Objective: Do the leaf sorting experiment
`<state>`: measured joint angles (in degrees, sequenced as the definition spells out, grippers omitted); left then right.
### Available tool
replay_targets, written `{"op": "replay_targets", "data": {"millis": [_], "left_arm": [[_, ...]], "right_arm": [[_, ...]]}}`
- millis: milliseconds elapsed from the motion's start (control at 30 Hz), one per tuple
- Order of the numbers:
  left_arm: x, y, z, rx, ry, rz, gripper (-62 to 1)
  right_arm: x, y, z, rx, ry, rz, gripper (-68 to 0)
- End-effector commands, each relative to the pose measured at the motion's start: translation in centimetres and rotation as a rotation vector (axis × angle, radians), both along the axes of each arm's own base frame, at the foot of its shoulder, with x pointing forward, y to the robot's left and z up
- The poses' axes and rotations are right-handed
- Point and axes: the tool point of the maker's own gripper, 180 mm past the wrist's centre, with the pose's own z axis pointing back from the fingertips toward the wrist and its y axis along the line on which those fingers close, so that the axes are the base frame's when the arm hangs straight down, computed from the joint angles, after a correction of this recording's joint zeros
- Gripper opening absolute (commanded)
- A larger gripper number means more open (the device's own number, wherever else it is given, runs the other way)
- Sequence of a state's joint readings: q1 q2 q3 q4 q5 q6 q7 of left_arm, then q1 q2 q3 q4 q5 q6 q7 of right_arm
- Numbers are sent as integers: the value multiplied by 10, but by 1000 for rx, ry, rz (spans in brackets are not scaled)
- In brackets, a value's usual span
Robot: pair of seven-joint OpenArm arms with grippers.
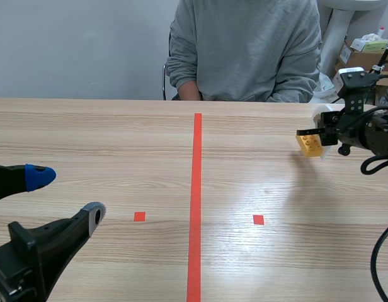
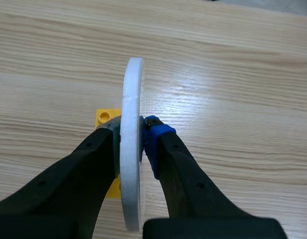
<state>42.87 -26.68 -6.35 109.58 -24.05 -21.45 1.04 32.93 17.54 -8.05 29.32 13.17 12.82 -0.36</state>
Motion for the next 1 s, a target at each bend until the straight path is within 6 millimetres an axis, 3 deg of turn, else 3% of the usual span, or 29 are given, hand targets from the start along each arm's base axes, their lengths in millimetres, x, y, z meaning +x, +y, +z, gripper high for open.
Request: {"op": "replay_targets", "data": {"millis": [0,200,367,733,833,967], "left_arm": [[2,-2,8,-19,-24,1,-37],[2,-2,8,-18,-24,1,-37],[2,-2,8,-18,-24,1,-37],[2,-2,8,-18,-24,1,-37],[2,-2,8,-18,-24,1,-37],[2,-2,8,-18,-24,1,-37]], "right_arm": [[14,5,21,-7,-60,18,-660],[7,11,6,-10,-18,26,-656],[0,2,-4,-48,9,1,-649],[-5,-2,-10,-60,22,-15,-598],[-5,-2,-10,-60,21,-14,-515],[-5,-2,-10,-74,25,-8,-277]]}}
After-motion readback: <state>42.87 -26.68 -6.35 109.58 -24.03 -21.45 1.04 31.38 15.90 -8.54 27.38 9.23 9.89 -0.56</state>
